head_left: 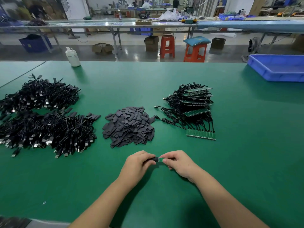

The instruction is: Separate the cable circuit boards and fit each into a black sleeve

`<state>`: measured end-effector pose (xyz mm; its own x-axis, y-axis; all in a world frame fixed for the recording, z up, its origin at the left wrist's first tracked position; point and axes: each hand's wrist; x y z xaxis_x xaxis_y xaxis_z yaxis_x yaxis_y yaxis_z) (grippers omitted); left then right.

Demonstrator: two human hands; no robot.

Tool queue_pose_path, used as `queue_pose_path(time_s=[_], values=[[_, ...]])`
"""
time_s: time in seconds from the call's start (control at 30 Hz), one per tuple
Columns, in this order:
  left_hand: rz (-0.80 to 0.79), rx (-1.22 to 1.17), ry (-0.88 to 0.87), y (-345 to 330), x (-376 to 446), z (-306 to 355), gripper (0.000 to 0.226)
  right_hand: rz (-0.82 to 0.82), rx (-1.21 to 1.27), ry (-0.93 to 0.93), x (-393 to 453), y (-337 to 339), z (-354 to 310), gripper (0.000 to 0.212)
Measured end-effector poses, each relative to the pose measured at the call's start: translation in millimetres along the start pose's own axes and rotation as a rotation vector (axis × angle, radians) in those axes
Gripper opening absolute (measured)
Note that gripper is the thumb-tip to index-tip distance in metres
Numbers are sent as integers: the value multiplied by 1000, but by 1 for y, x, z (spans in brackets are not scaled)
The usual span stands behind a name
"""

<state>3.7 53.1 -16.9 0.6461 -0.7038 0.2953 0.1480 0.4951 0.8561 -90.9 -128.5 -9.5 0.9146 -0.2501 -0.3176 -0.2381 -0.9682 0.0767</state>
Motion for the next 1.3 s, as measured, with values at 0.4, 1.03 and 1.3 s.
queue_pose_path(time_s=[0.4, 1.03, 1.3], values=[[-246, 7, 37, -2, 8, 6, 13, -62, -25, 5, -4, -3, 0, 26], [-248, 462, -247, -3, 11, 5, 31, -79, -381, -19, -3, 1, -12, 28], [-260, 456, -266, -9, 6, 10, 32, -46, -351, -44, -5, -2, -12, 25]])
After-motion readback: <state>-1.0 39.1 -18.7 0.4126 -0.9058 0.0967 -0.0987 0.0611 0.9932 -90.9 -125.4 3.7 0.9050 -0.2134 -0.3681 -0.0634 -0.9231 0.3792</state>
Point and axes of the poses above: each hand's wrist, its own x-axis towards the middle knuckle, its own y-axis out of the back of the hand, z = x × y, and after that the axes turned 15 degrees about x, right-handed
